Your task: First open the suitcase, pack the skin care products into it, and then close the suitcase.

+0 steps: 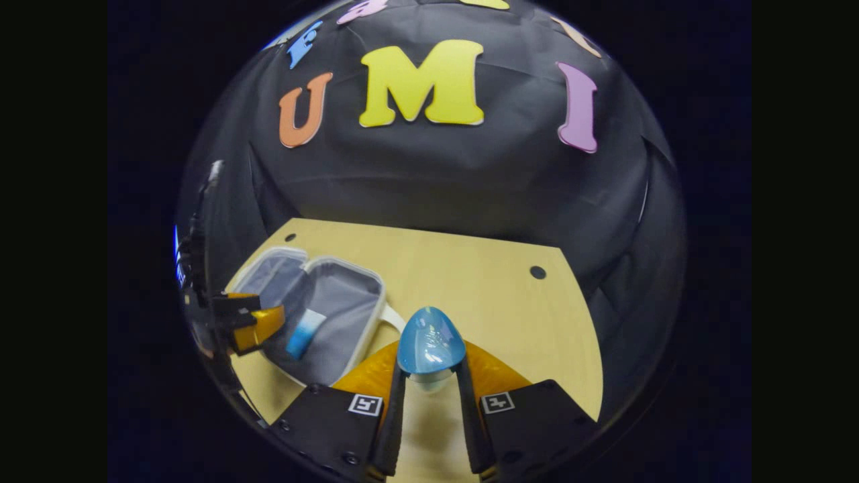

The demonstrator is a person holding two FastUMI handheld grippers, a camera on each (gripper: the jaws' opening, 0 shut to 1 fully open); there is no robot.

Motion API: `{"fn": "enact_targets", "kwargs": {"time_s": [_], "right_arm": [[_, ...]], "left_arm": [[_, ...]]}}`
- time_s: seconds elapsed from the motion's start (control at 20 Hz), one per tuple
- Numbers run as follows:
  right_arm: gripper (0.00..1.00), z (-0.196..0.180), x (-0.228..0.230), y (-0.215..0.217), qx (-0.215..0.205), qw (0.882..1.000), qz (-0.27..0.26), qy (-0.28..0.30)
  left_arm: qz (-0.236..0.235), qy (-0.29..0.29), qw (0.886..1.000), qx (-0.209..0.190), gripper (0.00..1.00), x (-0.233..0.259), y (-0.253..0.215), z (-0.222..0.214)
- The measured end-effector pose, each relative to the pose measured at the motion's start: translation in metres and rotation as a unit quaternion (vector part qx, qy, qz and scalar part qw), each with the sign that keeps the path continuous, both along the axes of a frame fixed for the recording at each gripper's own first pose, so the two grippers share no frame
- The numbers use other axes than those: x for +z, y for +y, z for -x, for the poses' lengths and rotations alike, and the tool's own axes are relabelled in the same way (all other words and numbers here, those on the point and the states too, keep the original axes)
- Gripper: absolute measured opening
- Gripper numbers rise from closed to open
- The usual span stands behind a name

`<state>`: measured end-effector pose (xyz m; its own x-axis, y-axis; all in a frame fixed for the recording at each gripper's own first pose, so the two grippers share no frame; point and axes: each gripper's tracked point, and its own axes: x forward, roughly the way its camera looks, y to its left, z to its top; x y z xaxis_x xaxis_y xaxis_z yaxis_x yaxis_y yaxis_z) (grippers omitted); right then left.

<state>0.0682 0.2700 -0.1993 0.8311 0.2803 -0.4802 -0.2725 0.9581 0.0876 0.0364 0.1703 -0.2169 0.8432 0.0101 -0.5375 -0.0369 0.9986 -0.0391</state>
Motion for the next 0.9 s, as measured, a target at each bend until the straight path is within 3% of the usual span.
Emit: {"fn": "enact_targets", "kwargs": {"time_s": [0.15,0.5,0.9], "right_arm": [[0.36,-0.002,0.012,0.050,0.035,0.999,-0.008,-0.009],[0.36,0.007,-0.033,0.147,0.089,0.994,-0.010,0.059],[0.36,0.014,-0.098,0.182,0.068,0.983,-0.007,0.172]], "left_arm": [[0.011,-0.065,0.998,0.015,0.93,0.033,0.019,0.025],[-0.052,-0.188,0.980,0.036,0.93,0.103,0.069,0.080],[-0.063,-0.185,0.979,0.056,0.93,0.091,0.115,0.117]]}}
